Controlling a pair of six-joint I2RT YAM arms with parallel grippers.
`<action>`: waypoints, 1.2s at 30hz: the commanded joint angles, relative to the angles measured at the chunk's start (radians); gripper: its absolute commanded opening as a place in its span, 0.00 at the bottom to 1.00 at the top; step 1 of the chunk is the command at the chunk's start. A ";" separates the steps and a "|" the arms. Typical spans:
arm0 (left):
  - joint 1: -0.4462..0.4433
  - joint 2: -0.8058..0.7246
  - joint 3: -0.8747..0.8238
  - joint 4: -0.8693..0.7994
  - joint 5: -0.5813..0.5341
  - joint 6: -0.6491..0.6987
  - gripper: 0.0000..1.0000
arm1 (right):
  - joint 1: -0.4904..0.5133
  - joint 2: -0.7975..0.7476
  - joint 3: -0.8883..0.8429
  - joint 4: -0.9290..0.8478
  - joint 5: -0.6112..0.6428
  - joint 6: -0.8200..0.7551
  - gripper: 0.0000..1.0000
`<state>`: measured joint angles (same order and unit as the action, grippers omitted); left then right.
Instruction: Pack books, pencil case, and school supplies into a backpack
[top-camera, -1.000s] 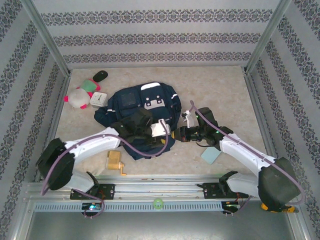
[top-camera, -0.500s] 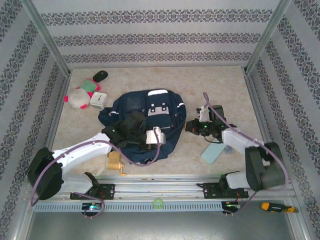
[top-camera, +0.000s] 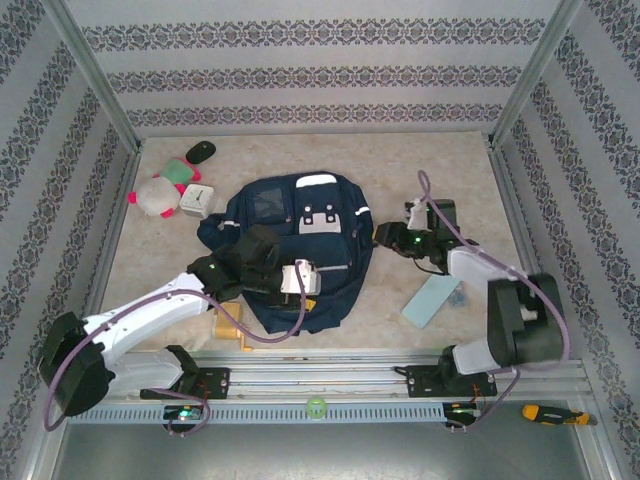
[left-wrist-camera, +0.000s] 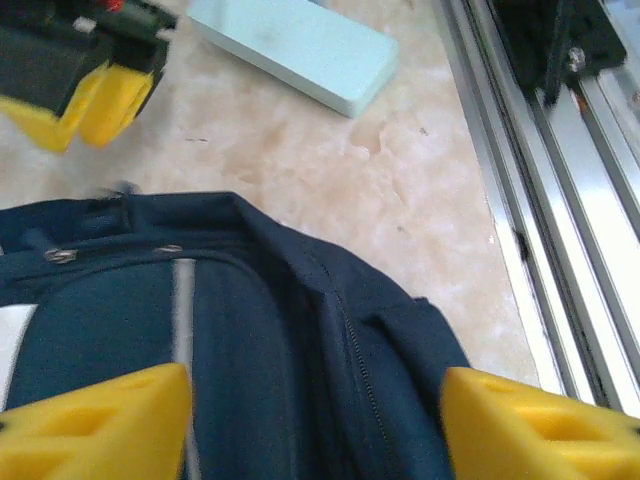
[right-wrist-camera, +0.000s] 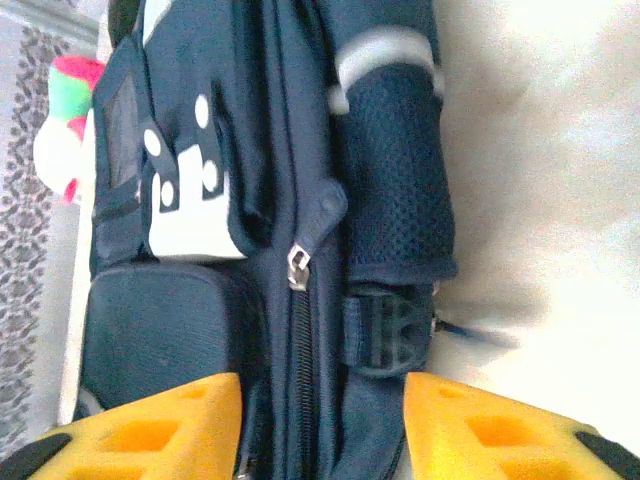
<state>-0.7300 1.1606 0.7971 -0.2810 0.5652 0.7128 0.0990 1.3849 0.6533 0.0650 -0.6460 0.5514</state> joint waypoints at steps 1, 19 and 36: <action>0.028 -0.042 -0.027 0.071 -0.041 -0.092 0.74 | 0.023 -0.133 -0.045 -0.086 0.082 -0.043 0.50; 0.035 0.332 0.052 0.111 -0.326 0.149 0.86 | 0.233 -0.537 -0.221 -0.100 0.254 -0.241 0.54; 0.254 0.006 -0.028 0.253 0.119 -0.084 0.00 | 0.231 -0.268 -0.064 -0.064 -0.035 -0.755 0.64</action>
<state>-0.5003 1.2018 0.7773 -0.1257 0.5259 0.6708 0.3252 1.0817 0.5323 -0.0315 -0.5873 -0.0528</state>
